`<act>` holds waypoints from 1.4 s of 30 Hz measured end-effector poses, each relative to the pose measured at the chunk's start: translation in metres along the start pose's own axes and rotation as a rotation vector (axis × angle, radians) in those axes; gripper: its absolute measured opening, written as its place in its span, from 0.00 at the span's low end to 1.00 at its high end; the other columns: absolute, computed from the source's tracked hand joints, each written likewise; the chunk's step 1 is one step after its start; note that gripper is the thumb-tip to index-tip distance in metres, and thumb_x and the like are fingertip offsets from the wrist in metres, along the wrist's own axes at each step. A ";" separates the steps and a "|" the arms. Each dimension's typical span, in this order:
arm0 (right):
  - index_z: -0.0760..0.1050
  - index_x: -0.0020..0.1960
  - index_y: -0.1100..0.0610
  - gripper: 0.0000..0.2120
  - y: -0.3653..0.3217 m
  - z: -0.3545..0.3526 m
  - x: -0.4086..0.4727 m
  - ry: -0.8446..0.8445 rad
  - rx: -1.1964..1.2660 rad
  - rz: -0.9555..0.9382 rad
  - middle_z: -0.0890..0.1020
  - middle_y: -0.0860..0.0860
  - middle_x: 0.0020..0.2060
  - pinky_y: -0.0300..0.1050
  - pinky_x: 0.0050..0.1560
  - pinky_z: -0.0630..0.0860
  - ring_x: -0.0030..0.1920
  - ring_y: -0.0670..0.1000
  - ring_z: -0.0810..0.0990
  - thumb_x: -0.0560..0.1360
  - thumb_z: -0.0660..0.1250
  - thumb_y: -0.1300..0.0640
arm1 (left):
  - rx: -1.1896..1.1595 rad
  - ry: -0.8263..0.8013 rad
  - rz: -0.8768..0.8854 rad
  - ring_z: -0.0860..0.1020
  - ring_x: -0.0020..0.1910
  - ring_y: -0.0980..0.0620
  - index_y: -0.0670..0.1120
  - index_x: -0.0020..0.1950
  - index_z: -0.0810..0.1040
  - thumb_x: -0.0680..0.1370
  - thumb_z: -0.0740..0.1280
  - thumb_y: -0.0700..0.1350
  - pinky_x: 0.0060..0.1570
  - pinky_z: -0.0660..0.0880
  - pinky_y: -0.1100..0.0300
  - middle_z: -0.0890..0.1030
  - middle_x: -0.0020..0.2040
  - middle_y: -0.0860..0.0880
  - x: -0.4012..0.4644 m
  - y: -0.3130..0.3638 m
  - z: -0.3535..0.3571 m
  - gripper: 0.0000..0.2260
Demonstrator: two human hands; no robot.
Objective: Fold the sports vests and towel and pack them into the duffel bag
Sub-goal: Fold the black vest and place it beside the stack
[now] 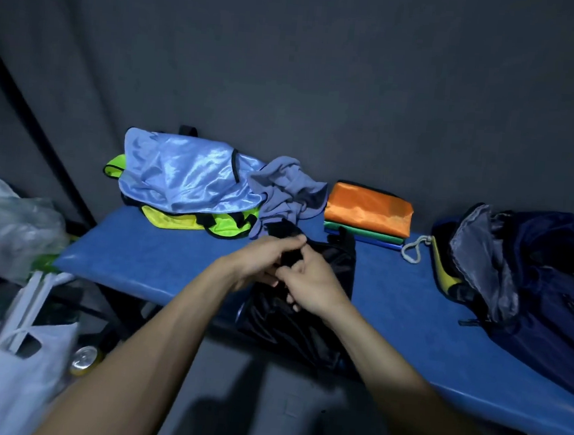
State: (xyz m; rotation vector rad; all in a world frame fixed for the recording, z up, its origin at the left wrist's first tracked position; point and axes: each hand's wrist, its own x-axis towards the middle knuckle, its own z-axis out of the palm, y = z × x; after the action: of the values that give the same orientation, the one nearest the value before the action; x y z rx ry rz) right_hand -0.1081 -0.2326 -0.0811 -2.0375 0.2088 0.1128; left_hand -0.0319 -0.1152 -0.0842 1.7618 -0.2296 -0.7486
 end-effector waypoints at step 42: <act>0.77 0.52 0.53 0.19 0.086 -0.001 -0.084 0.268 -1.077 -0.722 0.71 0.48 0.46 0.43 0.21 0.71 0.44 0.51 0.72 0.64 0.80 0.54 | 0.837 0.122 0.435 0.78 0.40 0.55 0.53 0.49 0.79 0.69 0.76 0.44 0.42 0.75 0.64 0.81 0.44 0.55 -0.095 -0.056 -0.044 0.12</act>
State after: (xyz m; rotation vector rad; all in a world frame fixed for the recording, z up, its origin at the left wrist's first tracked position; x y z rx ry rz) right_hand -0.2076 -0.2635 -0.1417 -3.0496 -0.5541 -0.6294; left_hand -0.0917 -0.0133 -0.0945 2.4045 -0.9114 -0.2162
